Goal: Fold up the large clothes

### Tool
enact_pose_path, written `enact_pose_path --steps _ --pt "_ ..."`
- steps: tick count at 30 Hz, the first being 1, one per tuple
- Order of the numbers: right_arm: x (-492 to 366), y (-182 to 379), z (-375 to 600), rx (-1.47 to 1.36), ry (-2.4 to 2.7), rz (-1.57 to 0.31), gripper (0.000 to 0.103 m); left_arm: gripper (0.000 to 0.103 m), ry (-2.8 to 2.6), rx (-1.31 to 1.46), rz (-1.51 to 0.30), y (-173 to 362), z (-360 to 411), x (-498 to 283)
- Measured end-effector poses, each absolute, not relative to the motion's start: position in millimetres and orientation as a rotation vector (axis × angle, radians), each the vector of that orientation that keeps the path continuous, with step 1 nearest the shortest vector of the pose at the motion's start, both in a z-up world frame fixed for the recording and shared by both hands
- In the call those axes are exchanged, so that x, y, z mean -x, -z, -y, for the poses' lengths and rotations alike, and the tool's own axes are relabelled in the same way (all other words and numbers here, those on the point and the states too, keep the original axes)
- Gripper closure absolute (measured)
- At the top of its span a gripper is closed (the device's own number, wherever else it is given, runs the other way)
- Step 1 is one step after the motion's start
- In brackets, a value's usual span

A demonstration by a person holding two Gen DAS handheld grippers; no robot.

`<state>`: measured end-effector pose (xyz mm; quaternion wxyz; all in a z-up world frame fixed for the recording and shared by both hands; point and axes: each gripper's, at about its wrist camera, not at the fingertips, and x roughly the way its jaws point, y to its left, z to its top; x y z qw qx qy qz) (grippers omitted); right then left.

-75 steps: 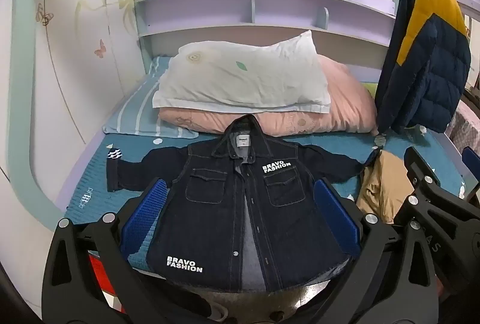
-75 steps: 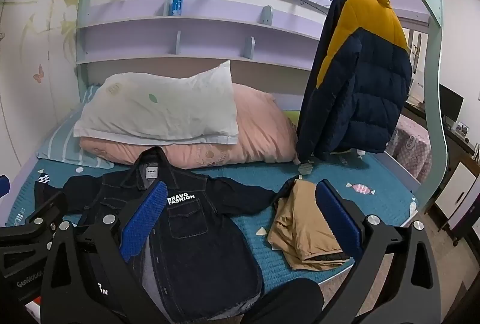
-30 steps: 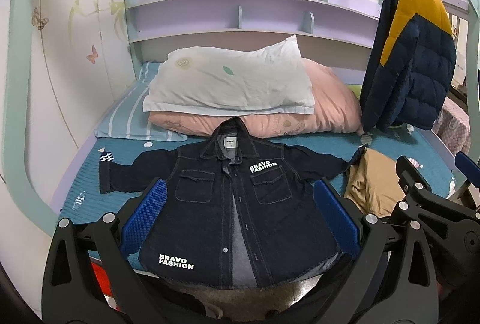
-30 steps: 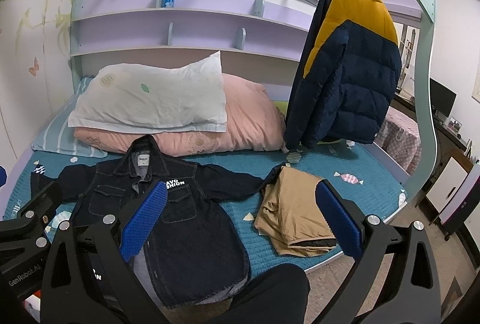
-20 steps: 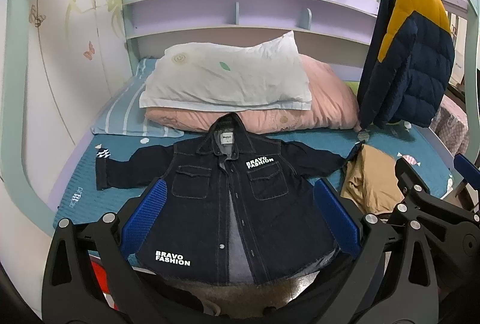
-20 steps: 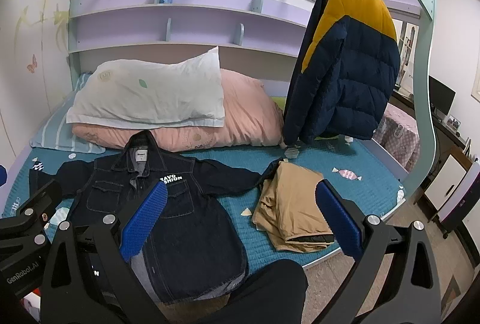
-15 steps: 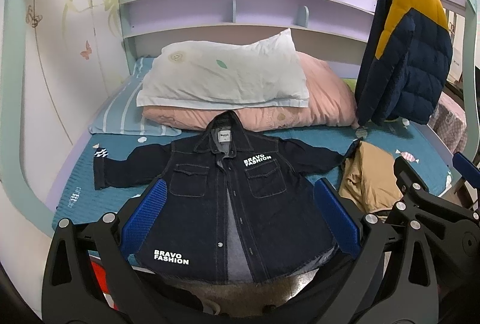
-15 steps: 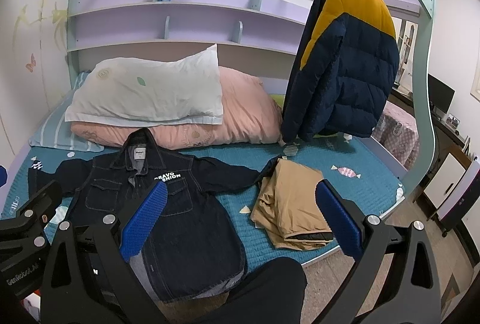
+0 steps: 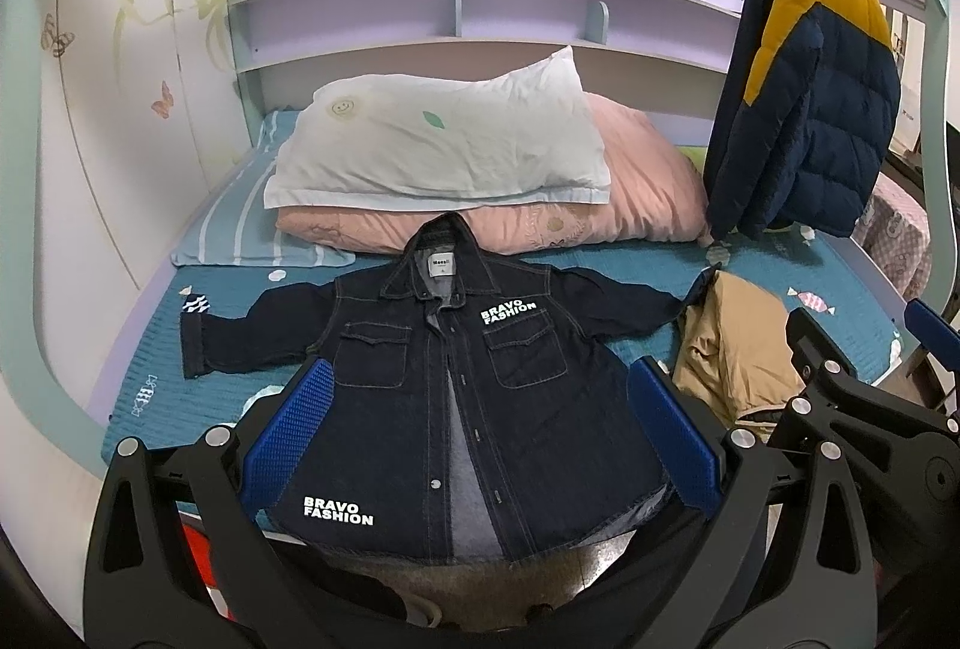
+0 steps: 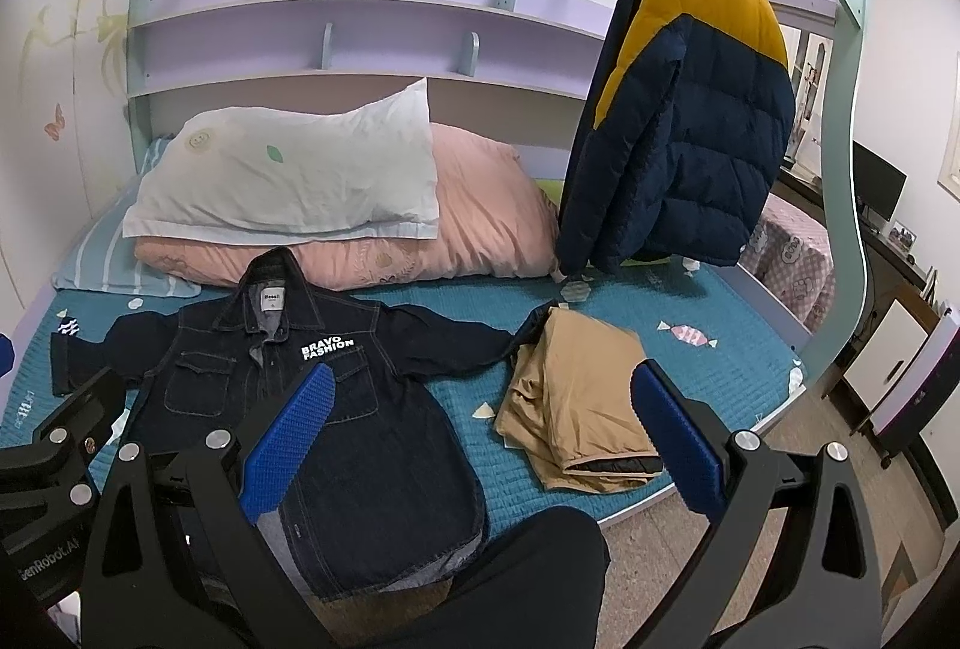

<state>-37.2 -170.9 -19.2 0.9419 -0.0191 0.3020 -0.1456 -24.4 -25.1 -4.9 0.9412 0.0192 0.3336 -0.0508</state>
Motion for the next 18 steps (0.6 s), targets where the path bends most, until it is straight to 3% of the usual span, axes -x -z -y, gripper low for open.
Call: enact_pose_path --steps 18 --pt "37.4 19.7 170.8 0.037 0.297 -0.619 0.007 0.005 0.102 -0.040 -0.681 4.9 26.4 24.1"
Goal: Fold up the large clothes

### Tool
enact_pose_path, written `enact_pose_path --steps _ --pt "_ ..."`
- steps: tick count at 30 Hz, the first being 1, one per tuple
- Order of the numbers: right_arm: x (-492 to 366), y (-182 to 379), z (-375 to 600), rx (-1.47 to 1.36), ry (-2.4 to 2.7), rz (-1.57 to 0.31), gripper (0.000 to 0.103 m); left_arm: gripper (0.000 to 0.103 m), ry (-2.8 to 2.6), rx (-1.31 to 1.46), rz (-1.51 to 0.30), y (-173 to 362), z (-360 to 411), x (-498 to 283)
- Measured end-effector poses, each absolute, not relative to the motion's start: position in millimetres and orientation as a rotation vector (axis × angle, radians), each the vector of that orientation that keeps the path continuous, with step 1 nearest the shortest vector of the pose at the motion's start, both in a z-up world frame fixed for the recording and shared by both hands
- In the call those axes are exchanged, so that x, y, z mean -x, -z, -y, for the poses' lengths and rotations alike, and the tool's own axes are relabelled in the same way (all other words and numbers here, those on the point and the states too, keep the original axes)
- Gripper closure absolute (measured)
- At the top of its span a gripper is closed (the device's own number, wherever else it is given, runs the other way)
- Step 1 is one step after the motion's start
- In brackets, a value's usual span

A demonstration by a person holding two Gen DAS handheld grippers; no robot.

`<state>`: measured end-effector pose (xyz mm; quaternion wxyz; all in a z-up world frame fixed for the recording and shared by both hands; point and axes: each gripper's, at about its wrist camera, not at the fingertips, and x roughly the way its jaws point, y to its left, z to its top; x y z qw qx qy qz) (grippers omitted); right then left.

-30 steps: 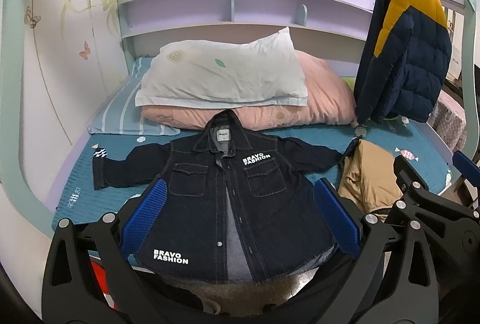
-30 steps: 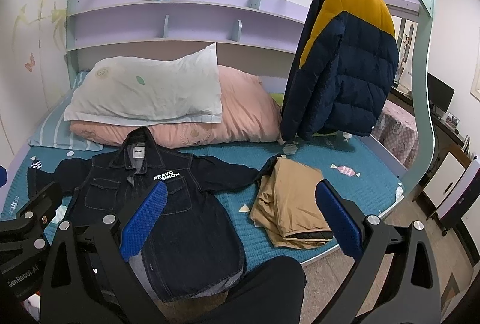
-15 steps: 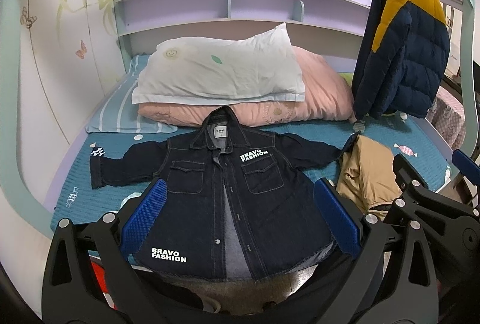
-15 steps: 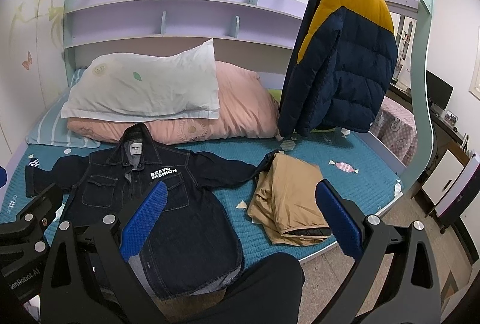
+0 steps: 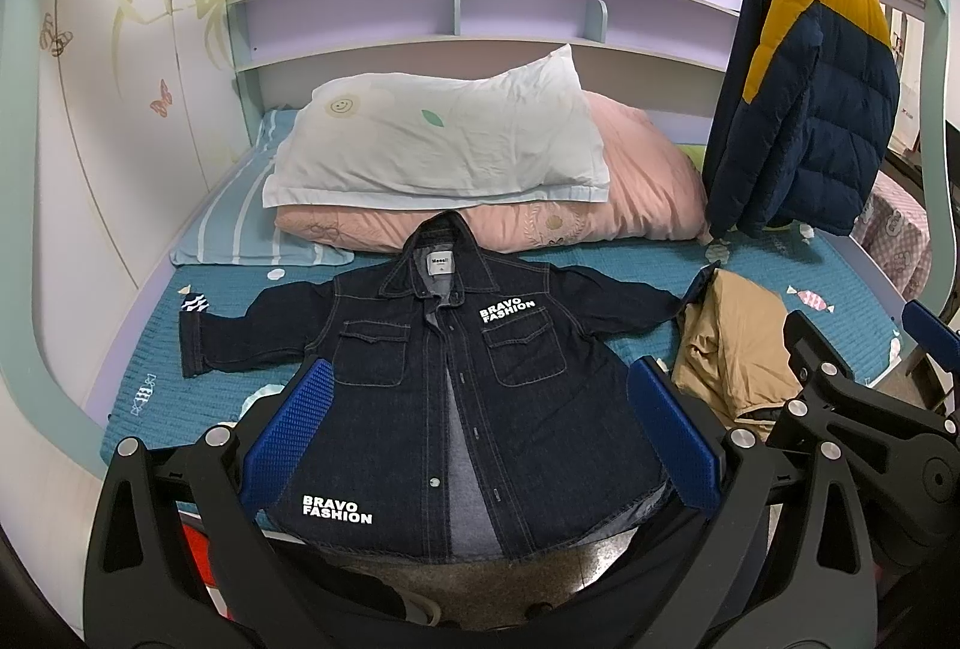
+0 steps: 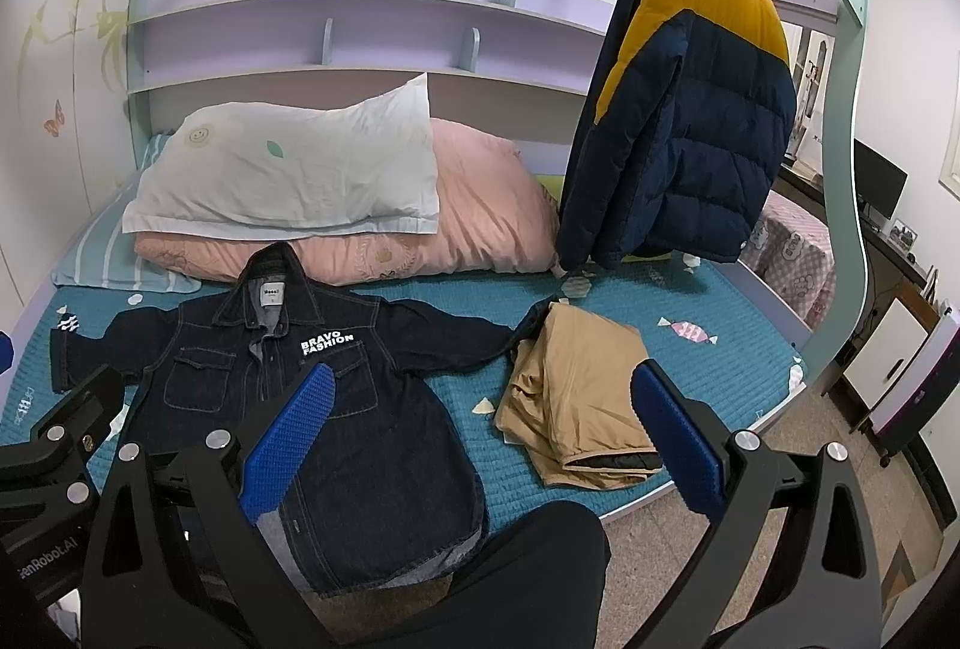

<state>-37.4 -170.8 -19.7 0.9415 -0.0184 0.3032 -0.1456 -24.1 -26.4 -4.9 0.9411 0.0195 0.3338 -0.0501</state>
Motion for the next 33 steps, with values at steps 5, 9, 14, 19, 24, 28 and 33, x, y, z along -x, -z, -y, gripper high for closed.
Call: enact_pose_path --steps 5,9,14,19,24,28,33 --pt "39 22 172 0.047 0.297 -0.617 0.007 0.005 0.102 -0.036 -0.681 6 27 25" --pt "44 25 172 0.042 0.294 -0.616 0.007 0.005 0.100 -0.037 -0.675 9 28 32" --pt "44 24 170 0.043 0.282 -0.621 0.007 0.005 0.094 -0.039 -0.671 8 26 35" --pt "35 21 162 0.051 0.246 -0.624 0.007 0.004 0.069 -0.022 -0.680 8 17 32" --pt "12 24 144 0.054 0.181 -0.645 0.007 0.004 0.009 -0.012 -0.705 14 -1 18" --pt "-17 33 119 0.080 0.113 -0.685 0.007 0.005 -0.045 0.018 -0.724 24 -28 1" --pt "-68 54 74 0.129 0.024 -0.755 0.007 0.005 -0.125 0.099 -0.739 44 -78 -28"
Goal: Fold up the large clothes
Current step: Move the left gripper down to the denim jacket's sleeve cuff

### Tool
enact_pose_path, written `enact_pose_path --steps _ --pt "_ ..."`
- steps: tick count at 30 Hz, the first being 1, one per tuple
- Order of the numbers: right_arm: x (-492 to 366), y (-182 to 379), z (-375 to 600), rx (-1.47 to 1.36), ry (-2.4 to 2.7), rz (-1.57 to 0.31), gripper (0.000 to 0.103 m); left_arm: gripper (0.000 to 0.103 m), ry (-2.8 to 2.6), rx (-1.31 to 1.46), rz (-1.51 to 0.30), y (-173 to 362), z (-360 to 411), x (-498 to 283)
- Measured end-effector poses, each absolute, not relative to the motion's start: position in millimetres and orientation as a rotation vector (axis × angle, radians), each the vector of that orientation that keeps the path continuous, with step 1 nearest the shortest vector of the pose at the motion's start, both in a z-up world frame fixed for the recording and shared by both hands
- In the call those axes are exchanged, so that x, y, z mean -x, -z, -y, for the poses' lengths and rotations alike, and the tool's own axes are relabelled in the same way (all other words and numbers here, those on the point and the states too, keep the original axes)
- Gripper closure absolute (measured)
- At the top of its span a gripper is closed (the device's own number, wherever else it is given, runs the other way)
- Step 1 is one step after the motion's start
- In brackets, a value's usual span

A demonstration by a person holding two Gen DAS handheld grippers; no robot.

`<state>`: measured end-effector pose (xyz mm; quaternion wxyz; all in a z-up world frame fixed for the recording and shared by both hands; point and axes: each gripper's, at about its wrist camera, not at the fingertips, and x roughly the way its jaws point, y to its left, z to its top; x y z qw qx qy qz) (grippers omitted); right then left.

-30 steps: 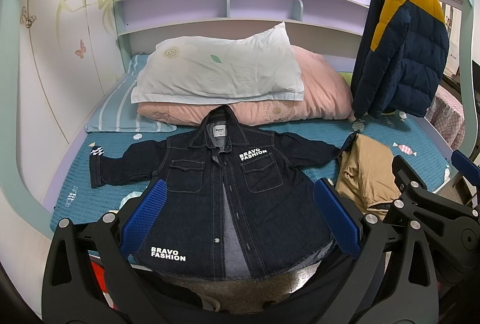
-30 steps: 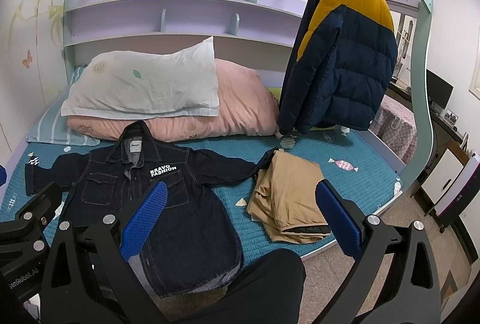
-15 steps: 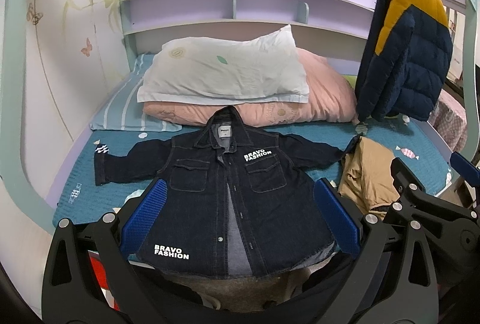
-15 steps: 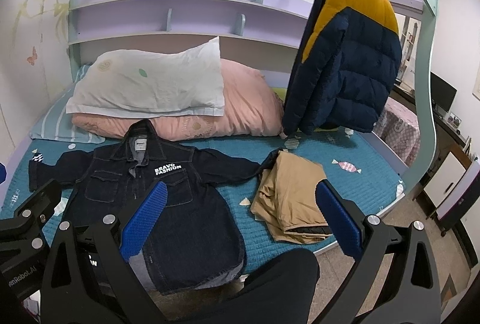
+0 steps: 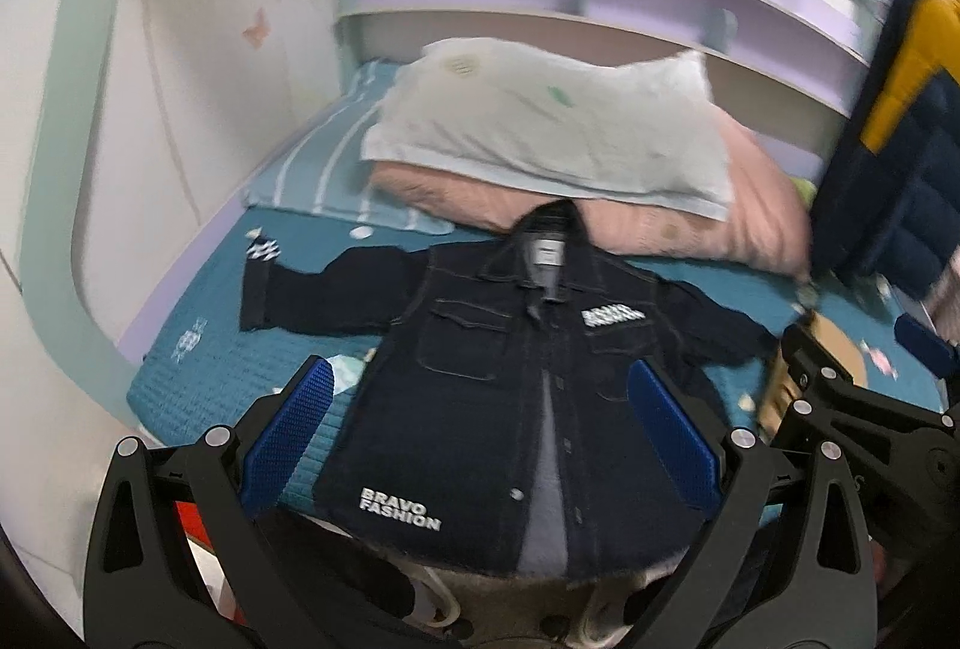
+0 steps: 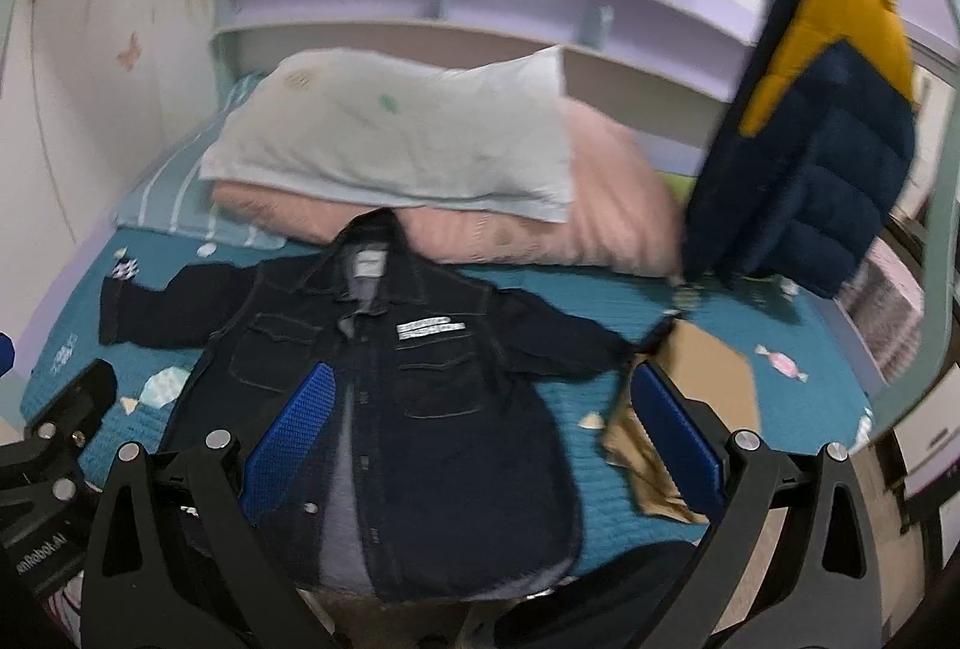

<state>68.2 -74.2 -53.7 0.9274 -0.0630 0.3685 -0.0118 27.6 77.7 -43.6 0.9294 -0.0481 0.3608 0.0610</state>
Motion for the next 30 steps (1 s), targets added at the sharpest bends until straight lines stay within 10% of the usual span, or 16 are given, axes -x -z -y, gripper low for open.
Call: enact_pose_path --steps 30 --pt "-324 232 -168 0.058 -0.386 -1.134 0.009 0.005 -0.443 0.144 -1.039 248 -351 -209"
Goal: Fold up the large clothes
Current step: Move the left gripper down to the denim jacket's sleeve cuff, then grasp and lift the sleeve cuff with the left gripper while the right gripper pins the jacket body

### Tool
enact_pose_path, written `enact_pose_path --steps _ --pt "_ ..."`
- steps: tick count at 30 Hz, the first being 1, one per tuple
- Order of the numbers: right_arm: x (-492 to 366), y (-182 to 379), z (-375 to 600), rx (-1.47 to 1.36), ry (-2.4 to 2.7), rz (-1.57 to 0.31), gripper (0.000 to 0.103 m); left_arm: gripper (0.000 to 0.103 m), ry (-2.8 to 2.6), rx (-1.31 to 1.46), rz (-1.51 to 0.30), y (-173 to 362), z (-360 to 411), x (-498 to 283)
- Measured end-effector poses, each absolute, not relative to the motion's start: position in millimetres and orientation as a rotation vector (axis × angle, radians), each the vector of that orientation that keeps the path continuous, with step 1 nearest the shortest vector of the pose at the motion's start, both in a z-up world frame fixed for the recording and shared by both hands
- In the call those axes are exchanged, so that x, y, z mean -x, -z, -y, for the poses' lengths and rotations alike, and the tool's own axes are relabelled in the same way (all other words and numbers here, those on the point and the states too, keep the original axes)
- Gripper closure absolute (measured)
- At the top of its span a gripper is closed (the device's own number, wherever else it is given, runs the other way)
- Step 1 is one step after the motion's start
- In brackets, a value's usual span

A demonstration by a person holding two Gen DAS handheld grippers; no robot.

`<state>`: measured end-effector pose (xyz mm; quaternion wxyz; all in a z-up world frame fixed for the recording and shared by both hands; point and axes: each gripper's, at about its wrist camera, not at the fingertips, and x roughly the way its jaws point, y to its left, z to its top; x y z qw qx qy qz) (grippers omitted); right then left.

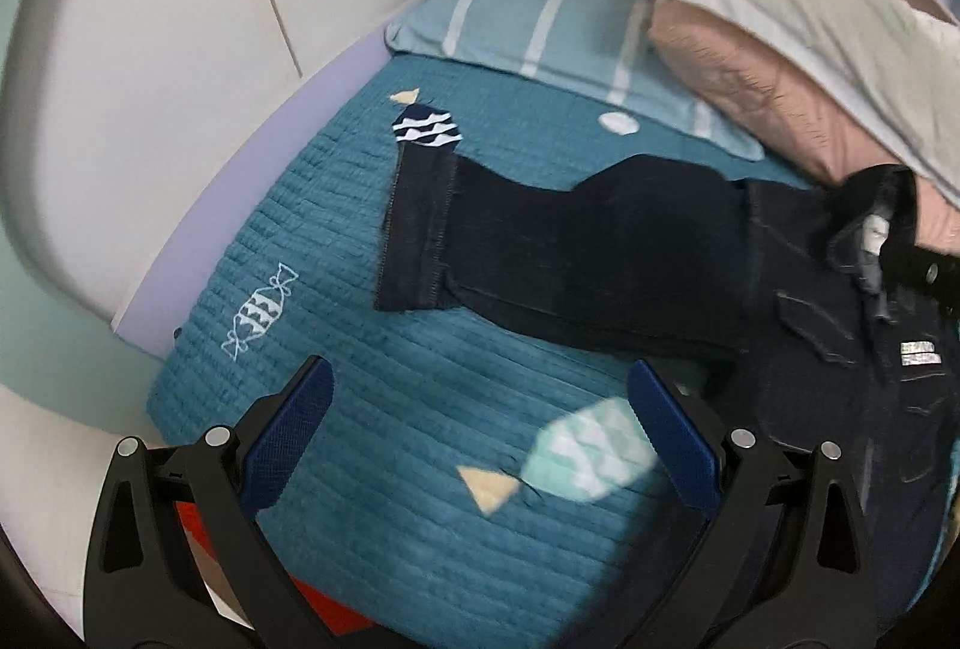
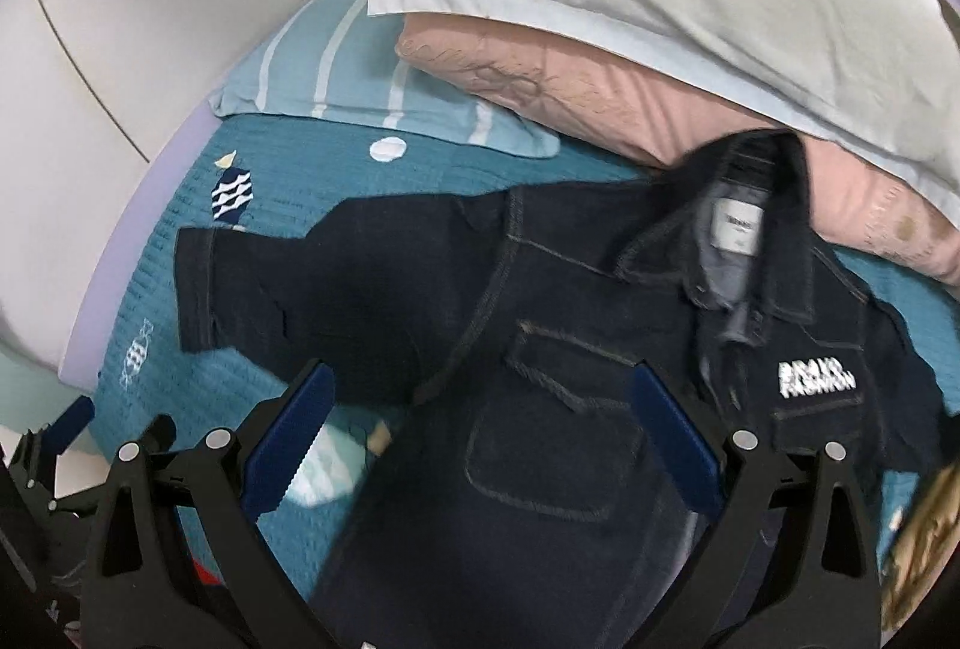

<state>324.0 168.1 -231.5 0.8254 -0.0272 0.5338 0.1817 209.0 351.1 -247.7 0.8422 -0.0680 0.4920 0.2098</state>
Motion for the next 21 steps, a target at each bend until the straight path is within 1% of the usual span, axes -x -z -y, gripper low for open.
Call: enact_pose_path --steps 1,2,3,5,6,8,10,13,18,21 --pt "-331 238 -170 0.048 -0.390 -1.146 0.017 0.005 -0.433 0.150 -1.044 253 -358 -213" --pt "-338 244 -172 0.028 -0.406 -1.166 0.028 0.005 -0.425 0.156 -1.048 257 -362 -216" --pt "-344 250 -175 0.017 -0.418 -1.189 0.035 0.005 -0.412 0.165 -1.048 261 -369 -220" --pt "-355 263 -179 -0.009 -0.452 -1.227 0.069 0.005 -0.406 0.173 -1.051 267 -379 -226" --pt "-362 272 -181 -0.029 -0.467 -1.248 0.075 0.005 -0.406 0.175 -1.051 270 -382 -228" --pt "-373 287 -185 -0.055 -0.477 -1.292 0.091 0.005 -0.425 0.186 -1.051 274 -394 -233" --pt "-380 305 -189 -0.086 -0.497 -1.348 0.100 0.005 -0.431 0.203 -1.052 278 -406 -237" --pt "-387 328 -192 -0.109 -0.503 -1.414 0.102 0.005 -0.428 0.248 -1.051 282 -422 -241" --pt "-392 357 -202 -0.123 -0.520 -1.478 0.103 0.005 -0.446 0.339 -1.074 292 -450 -249" --pt "-397 391 -215 -0.104 -0.506 -1.531 0.103 0.005 -0.451 0.411 -1.091 302 -466 -255"
